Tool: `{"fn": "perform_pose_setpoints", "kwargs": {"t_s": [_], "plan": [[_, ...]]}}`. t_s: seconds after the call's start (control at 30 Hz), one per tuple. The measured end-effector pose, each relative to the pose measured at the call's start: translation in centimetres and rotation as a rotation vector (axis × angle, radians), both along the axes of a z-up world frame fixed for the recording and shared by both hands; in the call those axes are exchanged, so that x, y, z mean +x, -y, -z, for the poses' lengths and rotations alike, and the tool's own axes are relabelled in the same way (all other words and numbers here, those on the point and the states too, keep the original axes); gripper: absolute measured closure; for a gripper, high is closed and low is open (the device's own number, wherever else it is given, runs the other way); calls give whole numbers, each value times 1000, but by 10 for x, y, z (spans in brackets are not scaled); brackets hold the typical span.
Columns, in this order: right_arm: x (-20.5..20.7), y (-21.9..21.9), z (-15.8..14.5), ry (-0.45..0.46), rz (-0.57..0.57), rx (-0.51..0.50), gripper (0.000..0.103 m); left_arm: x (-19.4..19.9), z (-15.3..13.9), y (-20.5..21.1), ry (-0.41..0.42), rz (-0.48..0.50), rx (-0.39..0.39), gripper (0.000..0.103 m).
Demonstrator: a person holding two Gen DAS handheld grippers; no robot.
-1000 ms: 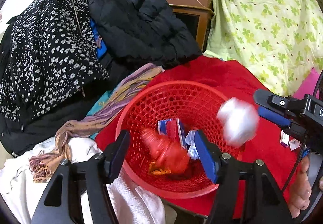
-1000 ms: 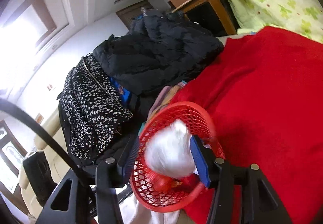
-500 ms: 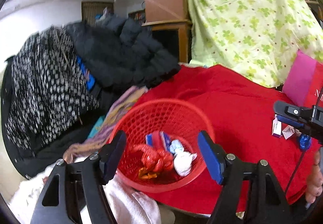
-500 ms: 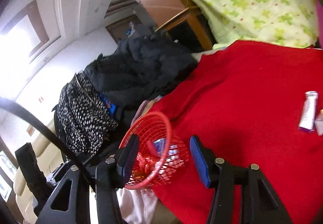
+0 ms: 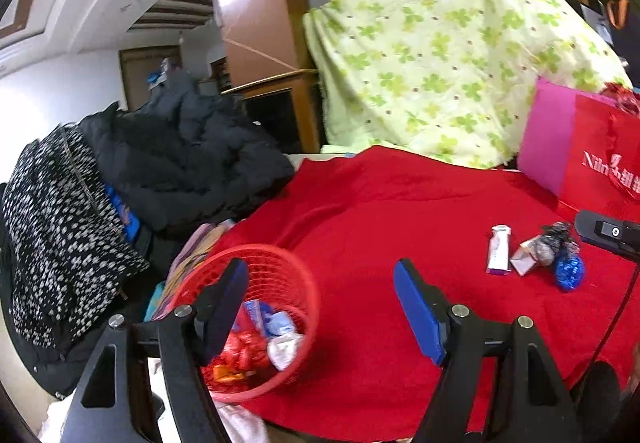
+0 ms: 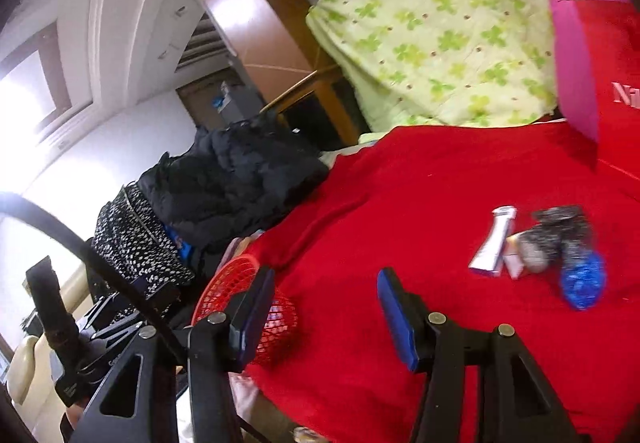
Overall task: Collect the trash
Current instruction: 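Move both tools away from the basket toward the black and blue bags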
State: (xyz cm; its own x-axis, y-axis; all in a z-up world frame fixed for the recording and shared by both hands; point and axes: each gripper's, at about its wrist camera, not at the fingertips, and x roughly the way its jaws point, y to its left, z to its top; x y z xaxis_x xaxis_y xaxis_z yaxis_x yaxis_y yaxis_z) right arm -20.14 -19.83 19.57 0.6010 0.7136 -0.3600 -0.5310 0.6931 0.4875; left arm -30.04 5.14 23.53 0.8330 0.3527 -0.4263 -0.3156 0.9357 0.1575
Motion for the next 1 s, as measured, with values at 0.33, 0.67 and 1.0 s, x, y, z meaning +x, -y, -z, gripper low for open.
{"fn": "perform_pose_setpoints", "kwargs": {"t_s": [0.33, 0.67, 1.0], "plan": [[10, 75, 19, -30, 113, 14, 46, 37, 7, 59, -60, 92, 42, 27], [36, 153, 55, -117, 261, 81, 46, 71, 30, 104, -148, 165, 69, 27], [48, 209, 90, -209, 369, 141, 46, 96, 57, 133, -242, 230, 58, 27]]}}
